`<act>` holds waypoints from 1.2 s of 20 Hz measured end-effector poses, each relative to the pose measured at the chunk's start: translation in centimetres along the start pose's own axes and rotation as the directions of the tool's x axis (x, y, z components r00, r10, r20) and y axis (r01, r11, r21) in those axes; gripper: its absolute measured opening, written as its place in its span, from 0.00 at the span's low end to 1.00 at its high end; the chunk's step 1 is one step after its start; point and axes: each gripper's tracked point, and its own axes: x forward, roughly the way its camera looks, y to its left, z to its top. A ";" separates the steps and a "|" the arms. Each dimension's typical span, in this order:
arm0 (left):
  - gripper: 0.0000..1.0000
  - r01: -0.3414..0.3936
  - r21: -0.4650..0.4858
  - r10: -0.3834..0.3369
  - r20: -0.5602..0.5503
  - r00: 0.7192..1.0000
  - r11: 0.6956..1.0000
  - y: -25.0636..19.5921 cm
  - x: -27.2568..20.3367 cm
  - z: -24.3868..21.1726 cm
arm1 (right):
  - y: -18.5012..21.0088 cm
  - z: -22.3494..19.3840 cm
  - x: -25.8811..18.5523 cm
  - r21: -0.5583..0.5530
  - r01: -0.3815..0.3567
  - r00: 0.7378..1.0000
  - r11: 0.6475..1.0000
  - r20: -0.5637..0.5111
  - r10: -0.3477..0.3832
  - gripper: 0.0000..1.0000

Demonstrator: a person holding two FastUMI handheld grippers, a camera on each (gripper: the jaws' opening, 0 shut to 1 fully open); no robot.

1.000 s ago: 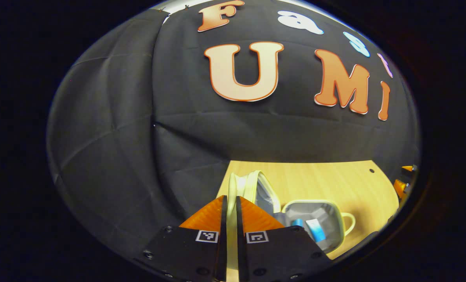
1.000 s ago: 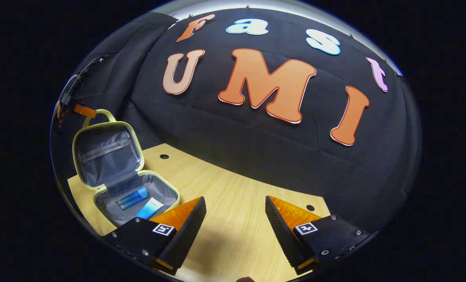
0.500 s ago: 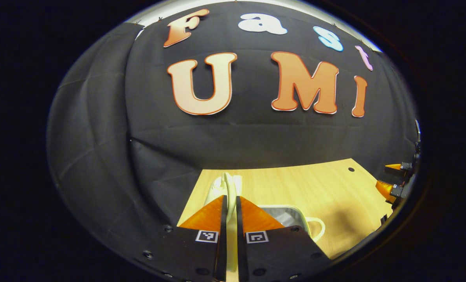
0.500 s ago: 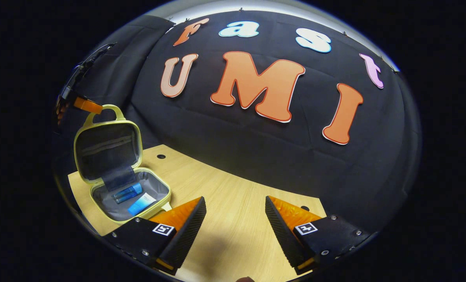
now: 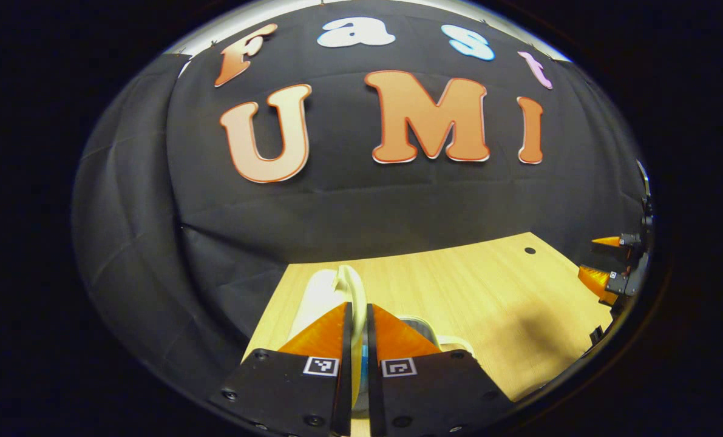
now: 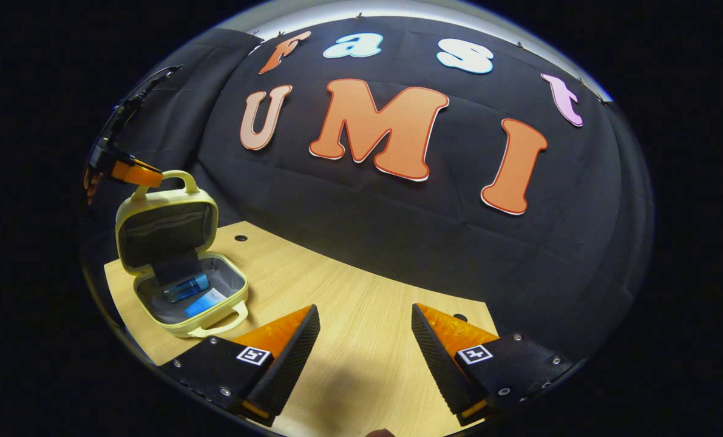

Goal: First open the suitcase, pack the skin care products into it, and then close the suitcase.

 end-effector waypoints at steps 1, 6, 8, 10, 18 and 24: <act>0.11 -0.002 0.009 0.002 -0.004 1.000 1.000 -1.0 0.4 -0.4 | -0.5 -0.3 0.0 0.003 0.002 1.000 1.000 0.000 -0.002 0.96; 0.12 0.059 -0.005 -0.059 -0.028 0.998 0.998 -6.3 1.1 -2.2 | -2.1 -1.2 -0.7 0.015 0.003 1.000 1.000 0.001 -0.003 0.96; 0.12 0.089 -0.012 -0.090 -0.045 0.995 0.996 -8.2 1.7 -3.2 | -2.5 -1.5 -0.8 0.020 0.005 1.000 1.000 0.001 -0.005 0.96; 0.12 0.121 -0.031 -0.123 -0.065 0.990 0.992 -10.1 2.1 -4.5 | -2.7 -1.6 -0.9 0.027 0.005 1.000 1.000 -0.001 -0.005 0.96; 0.12 0.218 -0.046 -0.223 -0.182 0.958 0.975 -16.8 4.5 -11.6 | -3.8 -2.4 -1.2 0.045 0.025 1.000 0.999 -0.009 -0.025 0.96; 0.12 0.196 0.147 -0.157 -0.241 0.958 0.970 -19.6 5.5 -15.1 | -3.7 -2.7 -1.4 0.066 0.037 0.999 0.997 -0.019 -0.036 0.96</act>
